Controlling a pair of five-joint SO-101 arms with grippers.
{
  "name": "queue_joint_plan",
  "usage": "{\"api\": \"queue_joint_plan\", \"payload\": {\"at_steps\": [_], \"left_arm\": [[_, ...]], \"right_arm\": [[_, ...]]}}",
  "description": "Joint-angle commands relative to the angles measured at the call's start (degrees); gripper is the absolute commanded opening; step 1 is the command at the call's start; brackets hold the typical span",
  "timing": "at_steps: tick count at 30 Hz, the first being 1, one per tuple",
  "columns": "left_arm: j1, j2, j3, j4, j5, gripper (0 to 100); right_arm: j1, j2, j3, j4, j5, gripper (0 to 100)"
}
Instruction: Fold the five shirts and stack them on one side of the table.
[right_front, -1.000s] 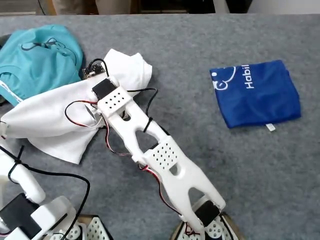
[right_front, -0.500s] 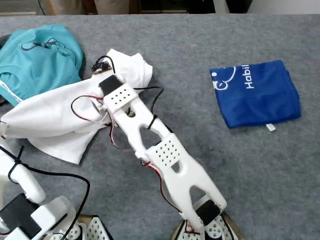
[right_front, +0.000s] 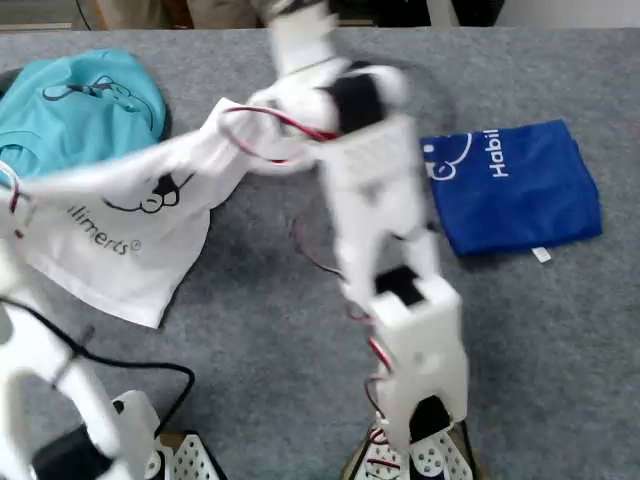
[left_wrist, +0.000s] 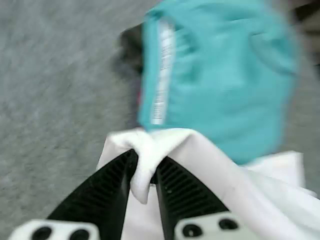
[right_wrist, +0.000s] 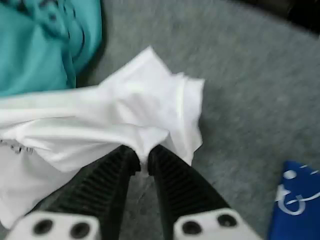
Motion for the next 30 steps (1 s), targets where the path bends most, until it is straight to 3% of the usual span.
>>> {"api": "queue_joint_plan", "payload": {"at_steps": [1,6,16,24,30], "left_arm": [[7.7,-8.4,-15.8,7.6,-0.4,2],[16.1,-11.0,-32.4,13.3,-2.4,2],[20.4,-11.5,-57.6,29.6,-5.8,2],[21.5,-17.3,-55.9,30.1,-7.1,2],[21.4,-21.0,-39.2,29.9,-7.3,2]], "right_arm": [[5.7,-18.6,-2.8,0.4,3.3,0.2],[13.8,-33.8,-2.6,-3.4,4.1,0.2],[24.0,-52.4,-2.3,-12.3,13.5,0.2],[25.6,-56.7,-2.3,-12.2,17.8,0.2],[25.5,-56.0,3.4,-12.0,18.5,0.2]]}}
